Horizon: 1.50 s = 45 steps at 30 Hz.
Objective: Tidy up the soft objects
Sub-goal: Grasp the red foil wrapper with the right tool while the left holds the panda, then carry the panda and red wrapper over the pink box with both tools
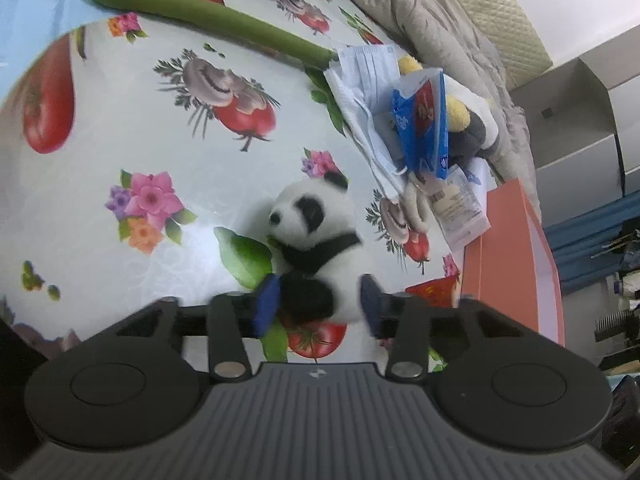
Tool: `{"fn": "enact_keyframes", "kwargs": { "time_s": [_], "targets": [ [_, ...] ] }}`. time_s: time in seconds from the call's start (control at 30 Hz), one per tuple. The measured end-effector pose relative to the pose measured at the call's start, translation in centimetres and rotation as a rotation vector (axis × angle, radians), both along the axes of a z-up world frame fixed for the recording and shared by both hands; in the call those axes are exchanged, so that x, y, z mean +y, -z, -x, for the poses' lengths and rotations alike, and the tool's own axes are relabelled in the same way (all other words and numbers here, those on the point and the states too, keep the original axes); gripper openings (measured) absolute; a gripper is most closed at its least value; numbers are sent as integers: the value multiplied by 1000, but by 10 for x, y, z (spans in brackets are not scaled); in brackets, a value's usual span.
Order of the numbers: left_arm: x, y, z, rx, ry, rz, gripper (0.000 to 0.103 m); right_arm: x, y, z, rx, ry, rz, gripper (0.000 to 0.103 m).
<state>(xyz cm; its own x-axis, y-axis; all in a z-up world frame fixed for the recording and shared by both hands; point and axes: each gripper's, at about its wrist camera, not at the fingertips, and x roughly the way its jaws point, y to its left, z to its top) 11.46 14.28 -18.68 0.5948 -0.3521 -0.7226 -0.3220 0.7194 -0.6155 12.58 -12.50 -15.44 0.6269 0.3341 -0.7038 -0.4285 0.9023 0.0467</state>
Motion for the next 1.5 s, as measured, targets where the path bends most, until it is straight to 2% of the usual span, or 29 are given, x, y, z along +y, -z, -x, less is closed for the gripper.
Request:
{"fn": "enact_keyframes", "kwargs": {
  "time_s": [0.03, 0.17, 0.37, 0.6, 0.8, 0.83, 0.9, 1.0, 1.2, 1.23, 1.3, 1.5],
  "targets": [
    [0, -1, 1, -3, -6, -5, 61, -3, -2, 1, 4, 0, -23, 62],
    [3, -8, 8, -16, -36, -15, 61, -13, -4, -1, 17, 11, -87, 63],
    [-6, -15, 0, -45, -15, -59, 61, -18, 12, -23, 66, 37, -60, 63],
    [-23, -5, -17, -6, 7, -117, 61, -15, 35, -44, 119, 31, -44, 61],
    [-25, 1, -25, 20, -1, -153, 61, -9, 49, -56, 148, 17, -46, 52],
    [-25, 2, -26, 24, -1, -159, 61, -9, 49, -57, 145, 9, -47, 46],
    [-27, 3, -29, 29, 0, -169, 61, -7, 48, -58, 138, -5, -34, 44],
    [-31, 6, -33, 25, 1, -172, 61, -8, 46, -59, 131, 5, -14, 34],
    [-41, 9, -42, 39, -2, -172, 60, -19, 41, -56, 111, 51, 4, 32],
    [-44, 12, -44, 45, 5, -172, 60, -21, 40, -55, 106, 58, 6, 28],
    [-51, 14, -46, 51, 19, -179, 56, -26, 36, -53, 97, 78, 7, 28],
    [-67, 10, -44, 17, 69, -213, 53, -33, 22, -41, 54, 105, 8, 27]
  ]
}}
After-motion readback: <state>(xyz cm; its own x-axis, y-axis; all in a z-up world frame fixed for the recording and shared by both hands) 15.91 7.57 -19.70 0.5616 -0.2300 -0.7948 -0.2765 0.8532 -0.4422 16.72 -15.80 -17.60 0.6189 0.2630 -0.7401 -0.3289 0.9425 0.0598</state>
